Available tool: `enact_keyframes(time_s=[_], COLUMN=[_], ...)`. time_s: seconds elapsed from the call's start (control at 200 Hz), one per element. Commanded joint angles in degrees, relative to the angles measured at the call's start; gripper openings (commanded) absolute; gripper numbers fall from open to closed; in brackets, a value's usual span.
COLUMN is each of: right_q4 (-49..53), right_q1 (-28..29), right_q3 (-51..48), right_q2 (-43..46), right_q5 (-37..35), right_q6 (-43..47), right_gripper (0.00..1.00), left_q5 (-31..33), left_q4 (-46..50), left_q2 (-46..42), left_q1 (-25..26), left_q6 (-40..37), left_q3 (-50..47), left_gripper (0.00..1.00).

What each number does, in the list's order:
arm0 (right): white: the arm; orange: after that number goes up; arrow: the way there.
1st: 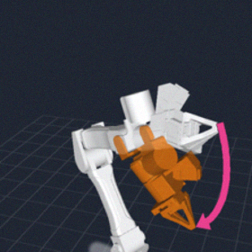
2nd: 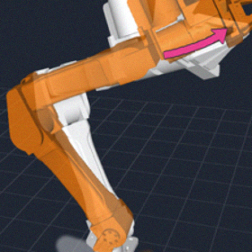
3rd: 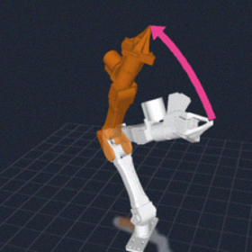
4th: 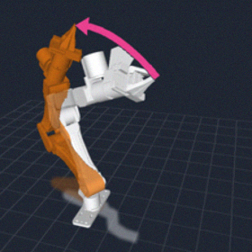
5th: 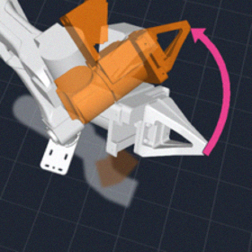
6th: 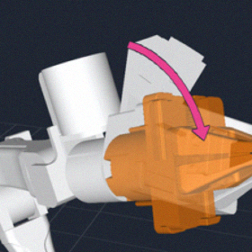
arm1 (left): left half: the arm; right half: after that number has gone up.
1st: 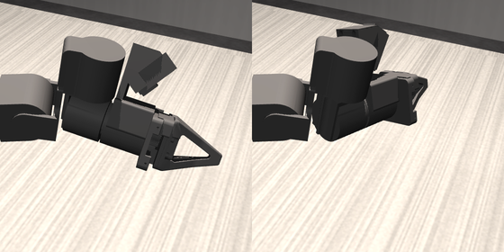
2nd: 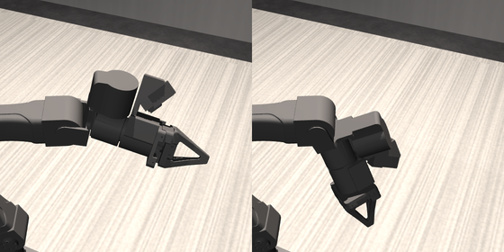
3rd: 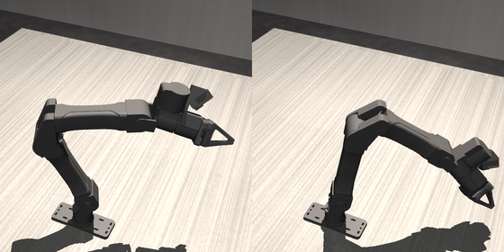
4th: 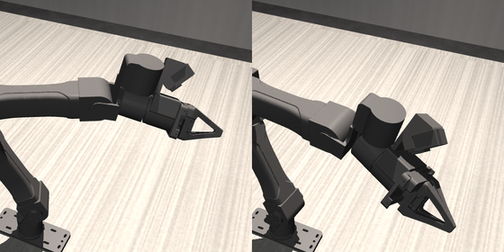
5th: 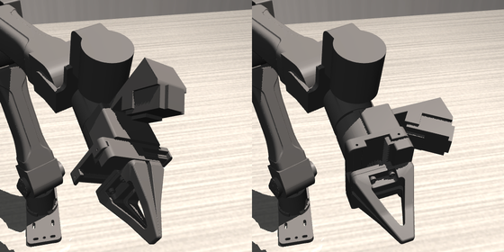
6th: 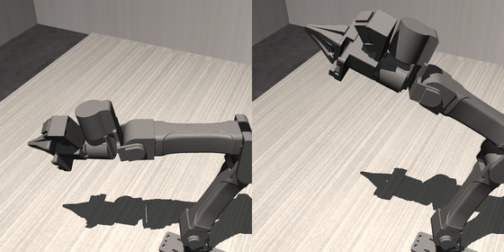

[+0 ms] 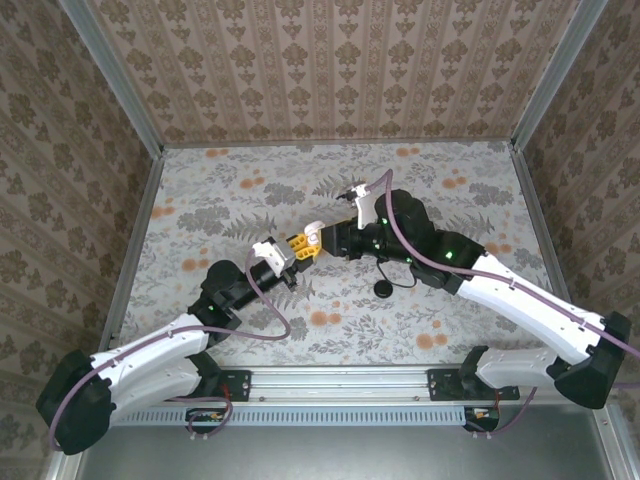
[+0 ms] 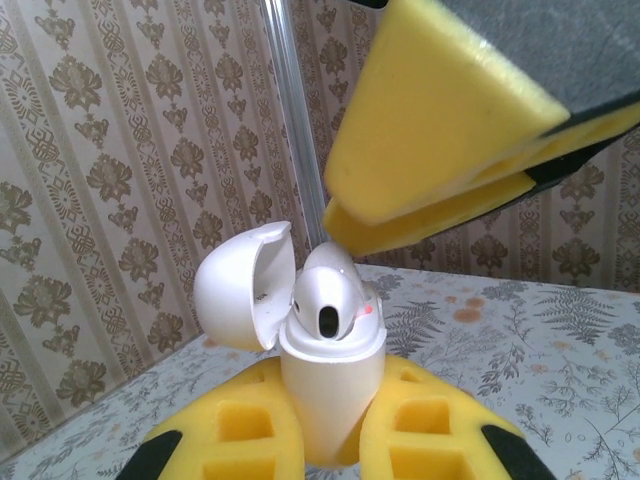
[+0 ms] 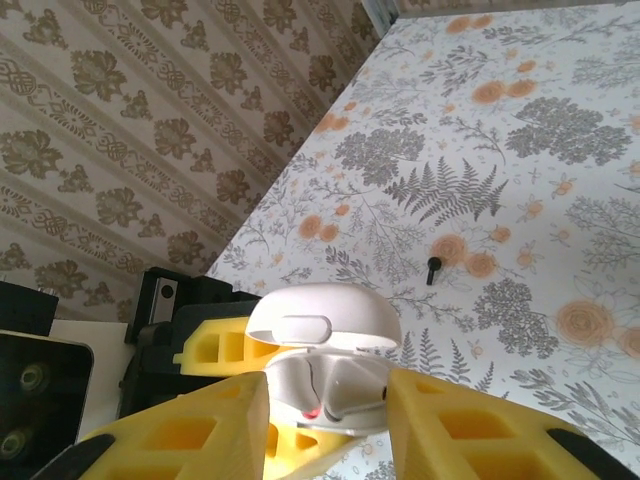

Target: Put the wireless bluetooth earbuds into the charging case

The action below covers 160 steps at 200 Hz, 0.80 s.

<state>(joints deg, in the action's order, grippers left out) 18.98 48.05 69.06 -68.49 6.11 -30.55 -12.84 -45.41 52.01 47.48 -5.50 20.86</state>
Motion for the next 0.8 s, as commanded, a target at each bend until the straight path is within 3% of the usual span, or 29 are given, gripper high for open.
enact_keyframes(time_s=[0.0,0.3,0.49,0.795], right_q4=[3.2,5.75,6.81,7.24], right_q1=[-0.07,-2.86,-7.51,-14.91], right_q3=[2.67,3.56,3.64,-0.75], right_q2=[2.2,2.66,3.45,6.75], right_q5=[-2.8,-1.76,4.36,15.69], right_q6=[0.98,0.81,-0.28,-3.39], right_gripper=[0.37,0.4,0.4,0.4], left_q5=[-1.12,-6.57,-15.8,-22.95], left_q4=[-0.74,4.02,12.53,11.94], left_q2=[-1.28,-2.35,-0.63,2.79], left_q1=[-0.42,-0.96,-1.54,-1.53], left_q6=[1.85,2.76,3.43,6.77], left_q3=[0.03,1.29,5.42,7.97], left_gripper=[0.0,0.0,0.0,0.0])
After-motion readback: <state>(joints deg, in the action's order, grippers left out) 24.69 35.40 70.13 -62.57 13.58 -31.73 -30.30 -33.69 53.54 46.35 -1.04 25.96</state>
